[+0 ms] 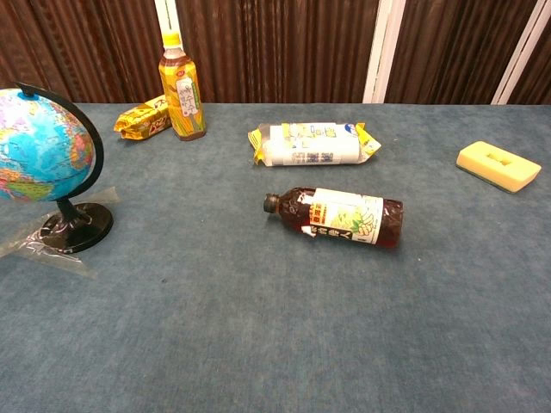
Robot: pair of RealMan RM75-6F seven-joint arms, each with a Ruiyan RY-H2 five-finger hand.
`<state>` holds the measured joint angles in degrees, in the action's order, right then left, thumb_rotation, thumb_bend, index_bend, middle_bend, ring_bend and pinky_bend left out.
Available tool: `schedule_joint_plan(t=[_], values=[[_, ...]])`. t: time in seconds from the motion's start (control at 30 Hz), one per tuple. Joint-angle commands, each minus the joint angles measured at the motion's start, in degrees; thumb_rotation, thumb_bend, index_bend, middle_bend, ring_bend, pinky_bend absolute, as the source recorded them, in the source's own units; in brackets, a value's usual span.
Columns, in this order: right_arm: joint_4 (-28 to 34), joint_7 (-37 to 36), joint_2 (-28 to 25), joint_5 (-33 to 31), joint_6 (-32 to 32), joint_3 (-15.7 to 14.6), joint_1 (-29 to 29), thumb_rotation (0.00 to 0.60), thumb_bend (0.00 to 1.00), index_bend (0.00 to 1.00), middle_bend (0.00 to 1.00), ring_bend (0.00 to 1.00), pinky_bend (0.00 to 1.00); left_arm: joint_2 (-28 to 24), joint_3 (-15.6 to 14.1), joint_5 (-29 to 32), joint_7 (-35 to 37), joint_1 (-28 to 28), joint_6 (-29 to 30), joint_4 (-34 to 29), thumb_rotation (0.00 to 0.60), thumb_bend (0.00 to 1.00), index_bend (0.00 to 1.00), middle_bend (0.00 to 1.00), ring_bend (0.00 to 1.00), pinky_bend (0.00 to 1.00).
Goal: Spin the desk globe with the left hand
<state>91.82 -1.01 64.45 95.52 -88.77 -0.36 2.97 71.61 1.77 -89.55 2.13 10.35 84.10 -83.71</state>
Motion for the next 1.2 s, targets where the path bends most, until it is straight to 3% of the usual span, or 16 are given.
schedule_joint_plan(t=[0.03,0.13,0.3,0.4,0.9,1.2], values=[[0.03,0.09,0.12,0.15,0.3,-0.1,0.17,0.6,0.11,0.0,0.0,0.0,0.0,0.15,0.05,-0.01,0.02,-0.17,0.39,0.02,0.6,0.38,0.0,0.0,0.0,0.02],[0.11,-0.02,0.05,0.36,0.43,-0.29,0.21,0.6,0.11,0.0,0.0,0.0,0.0,0.99,0.43,0.32,1.68,-0.11,0.53,0.62,0.6,0.38,0.0,0.0,0.0,0.02],[0.48,-0.99,-0.45,1.09,-0.85,-0.53,-0.29,0.6,0.11,0.0,0.0,0.0,0.0,3.53,2.18,0.93,16.69,-0.53,3.05,-0.13,0.6,0.39,0.0,0.0,0.0,0.01],[0.58,-1.53,-0.7,1.51,-1.2,-0.7,-0.41,0.6,0.11,0.0,0.0,0.0,0.0,5.33,3.76,2.01,22.22,-0.53,4.16,-0.71,0.6,0.38,0.0,0.0,0.0,0.0],[0.65,-1.93,-0.66,1.81,-0.47,-0.8,0.1,0.6,0.11,0.0,0.0,0.0,0.0,12.66,10.46,7.38,18.02,5.19,0.16,3.02,0.6,0.38,0.0,0.0,0.0,0.0],[0.82,-2.33,-0.78,1.33,-0.13,-0.61,0.3,0.6,0.11,0.0,0.0,0.0,0.0,14.07,11.53,9.01,18.04,5.91,-0.26,7.4,0.6,0.38,0.0,0.0,0.0,0.0]])
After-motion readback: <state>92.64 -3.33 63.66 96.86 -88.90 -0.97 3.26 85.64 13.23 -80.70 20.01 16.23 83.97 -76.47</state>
